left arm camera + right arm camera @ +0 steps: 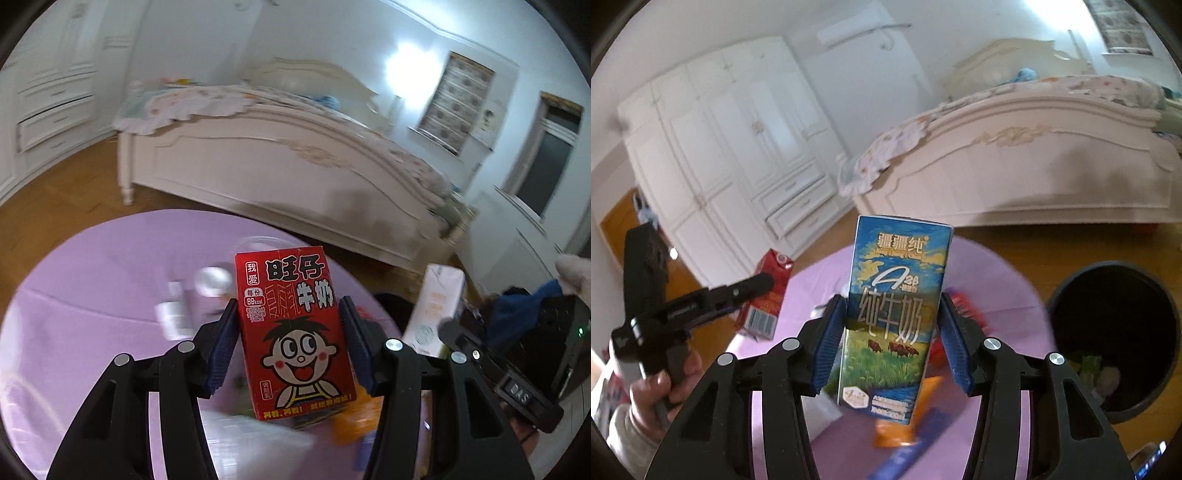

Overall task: Collect trash
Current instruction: 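Carry both cartons over the black bin and open both grippers to drop them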

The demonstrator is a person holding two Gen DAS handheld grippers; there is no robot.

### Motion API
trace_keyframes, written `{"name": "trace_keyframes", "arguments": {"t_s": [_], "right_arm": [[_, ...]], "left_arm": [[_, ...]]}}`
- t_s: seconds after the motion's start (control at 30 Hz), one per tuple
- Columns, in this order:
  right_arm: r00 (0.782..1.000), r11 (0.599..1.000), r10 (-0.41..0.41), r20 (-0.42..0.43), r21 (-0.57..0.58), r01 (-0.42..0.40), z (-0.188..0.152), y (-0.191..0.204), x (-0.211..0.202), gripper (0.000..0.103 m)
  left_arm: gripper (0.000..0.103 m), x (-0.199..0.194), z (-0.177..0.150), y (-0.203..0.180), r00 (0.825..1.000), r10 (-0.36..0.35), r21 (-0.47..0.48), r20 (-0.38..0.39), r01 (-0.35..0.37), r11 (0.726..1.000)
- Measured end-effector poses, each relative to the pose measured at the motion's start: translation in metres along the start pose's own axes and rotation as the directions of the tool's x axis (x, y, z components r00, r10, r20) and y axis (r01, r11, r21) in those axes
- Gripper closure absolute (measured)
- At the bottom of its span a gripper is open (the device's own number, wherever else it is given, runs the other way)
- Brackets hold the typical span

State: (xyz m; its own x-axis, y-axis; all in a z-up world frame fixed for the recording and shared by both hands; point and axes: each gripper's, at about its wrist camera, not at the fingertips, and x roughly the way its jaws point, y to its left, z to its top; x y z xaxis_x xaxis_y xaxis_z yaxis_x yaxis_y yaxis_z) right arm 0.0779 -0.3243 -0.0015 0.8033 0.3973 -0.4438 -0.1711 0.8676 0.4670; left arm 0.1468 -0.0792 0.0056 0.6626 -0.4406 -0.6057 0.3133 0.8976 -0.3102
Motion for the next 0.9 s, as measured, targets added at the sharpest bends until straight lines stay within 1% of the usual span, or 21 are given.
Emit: {"name": "trace_keyframes", "arguments": {"t_s": [0.23, 0.33, 0.43, 0.63, 0.77, 0.9], "right_arm": [[0.995, 0.993, -0.088, 0.054, 0.086, 0.083, 0.003, -0.062, -0.030, 0.052], [0.990, 0.985, -0.129, 0.064, 0.125, 0.120, 0.003, -0.093, -0.038, 0.052], [0.986, 0.976, -0.157, 0.063, 0.160, 0.146, -0.001, -0.119, -0.041, 0.052], [0.979, 0.957, -0.201, 0.047, 0.221, 0.186, -0.008, -0.169, -0.041, 0.052], [0.976, 0.949, -0.213, 0.036, 0.247, 0.198, -0.011, -0.191, -0.037, 0.052], [0.975, 0.942, -0.220, 0.026, 0.266, 0.206, -0.012, -0.209, -0.031, 0.052]], "left_arm": [[0.049, 0.042, -0.005, -0.063, 0.994, -0.088, 0.080, -0.059, 0.093, 0.992], [0.049, 0.065, -0.007, -0.088, 0.989, -0.118, 0.106, -0.094, 0.128, 0.986], [0.049, 0.088, -0.009, -0.113, 0.978, -0.162, 0.117, -0.131, 0.178, 0.977], [0.049, 0.123, -0.018, -0.148, 0.962, -0.193, 0.136, -0.196, 0.221, 0.966], [0.049, 0.143, -0.023, -0.164, 0.952, -0.198, 0.146, -0.233, 0.235, 0.961], [0.049, 0.155, -0.030, -0.173, 0.947, -0.194, 0.154, -0.257, 0.239, 0.959]]}}
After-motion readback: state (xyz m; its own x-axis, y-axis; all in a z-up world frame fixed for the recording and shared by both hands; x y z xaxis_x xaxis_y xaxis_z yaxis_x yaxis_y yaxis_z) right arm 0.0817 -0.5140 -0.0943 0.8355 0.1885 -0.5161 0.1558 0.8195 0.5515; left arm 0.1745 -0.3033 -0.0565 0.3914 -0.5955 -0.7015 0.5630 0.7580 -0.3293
